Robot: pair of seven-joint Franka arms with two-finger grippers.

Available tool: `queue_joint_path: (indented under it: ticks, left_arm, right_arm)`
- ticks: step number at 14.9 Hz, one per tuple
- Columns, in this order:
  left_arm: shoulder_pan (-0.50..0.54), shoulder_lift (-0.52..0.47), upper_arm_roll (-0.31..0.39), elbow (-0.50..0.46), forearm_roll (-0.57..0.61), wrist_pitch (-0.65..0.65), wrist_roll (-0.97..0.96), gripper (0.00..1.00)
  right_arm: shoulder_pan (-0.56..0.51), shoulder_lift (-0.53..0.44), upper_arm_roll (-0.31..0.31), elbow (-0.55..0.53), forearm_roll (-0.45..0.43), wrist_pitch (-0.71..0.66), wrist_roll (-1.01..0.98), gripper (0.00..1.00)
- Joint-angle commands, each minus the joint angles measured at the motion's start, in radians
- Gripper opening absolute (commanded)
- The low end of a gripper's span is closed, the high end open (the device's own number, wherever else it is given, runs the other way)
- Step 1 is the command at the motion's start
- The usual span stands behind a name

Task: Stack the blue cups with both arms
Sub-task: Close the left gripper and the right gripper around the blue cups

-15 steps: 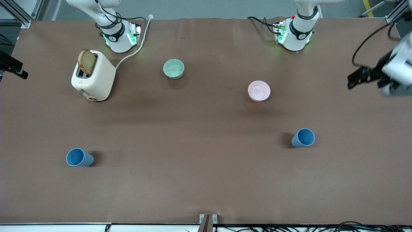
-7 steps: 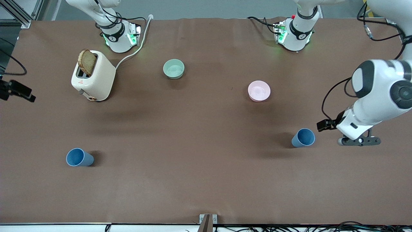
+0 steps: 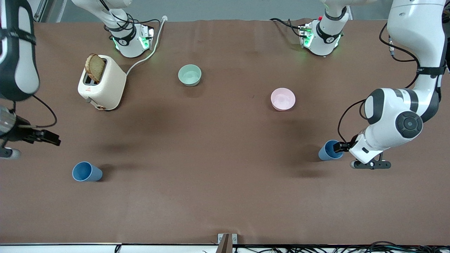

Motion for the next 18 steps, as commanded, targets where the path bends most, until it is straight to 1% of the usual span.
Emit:
queue_joint_path:
  ticks: [1,2,3,5,7,8,9,10,12,13,15,16,18]
  left_arm:
    - [-0.001,0.025,-0.007,-0.003,0.009,0.018,-0.016,0.65]
    - [-0.001,0.029,-0.007,-0.003,0.009,0.018,-0.016,0.61]
    - [0.000,0.032,-0.007,-0.006,0.009,0.018,-0.016,0.53]
    - [-0.001,0.036,-0.007,-0.008,0.007,0.018,-0.017,0.35]
    - [-0.001,0.038,-0.012,-0.006,0.007,0.019,-0.017,0.13]
    - [0.000,0.036,-0.015,-0.006,0.006,0.018,-0.017,0.05]
    - [0.002,0.029,-0.031,-0.003,0.006,0.018,-0.019,0.01]
    - [0.005,0.013,-0.059,0.001,0.004,0.010,-0.020,0.00]
    - [0.003,-0.022,-0.107,0.033,0.004,-0.004,-0.080,0.00]
    - [0.000,-0.027,-0.148,0.059,0.004,-0.048,-0.130,0.00]
    - [-0.012,-0.021,-0.251,0.127,0.007,-0.111,-0.306,0.00]
    - [-0.038,-0.019,-0.283,0.147,0.012,-0.114,-0.414,0.00]
    - [-0.133,0.008,-0.289,0.199,0.020,-0.113,-0.599,0.00]
  right_arm:
    - [0.003,0.103,-0.010,0.067,0.007,0.031,-0.060,1.00]
    - [-0.001,0.138,-0.008,0.090,0.013,0.037,-0.069,1.00]
    - [-0.001,0.172,-0.008,0.113,0.033,0.037,-0.080,1.00]
    - [-0.006,0.237,-0.008,0.151,0.100,0.037,-0.136,1.00]
    - [-0.032,0.298,-0.008,0.171,0.181,0.037,-0.227,1.00]
    - [-0.040,0.320,-0.008,0.174,0.209,0.039,-0.277,1.00]
    - [-0.047,0.332,-0.008,0.176,0.224,0.056,-0.316,0.99]
    - [-0.049,0.340,-0.008,0.176,0.226,0.091,-0.334,0.99]
    - [-0.052,0.361,-0.008,0.177,0.228,0.106,-0.347,0.98]
    - [-0.058,0.373,-0.005,0.185,0.229,0.109,-0.345,0.97]
    - [-0.066,0.398,-0.005,0.208,0.260,0.109,-0.345,0.95]
    - [-0.066,0.409,-0.005,0.211,0.272,0.109,-0.347,0.93]
    - [-0.066,0.432,-0.004,0.213,0.274,0.132,-0.356,0.88]
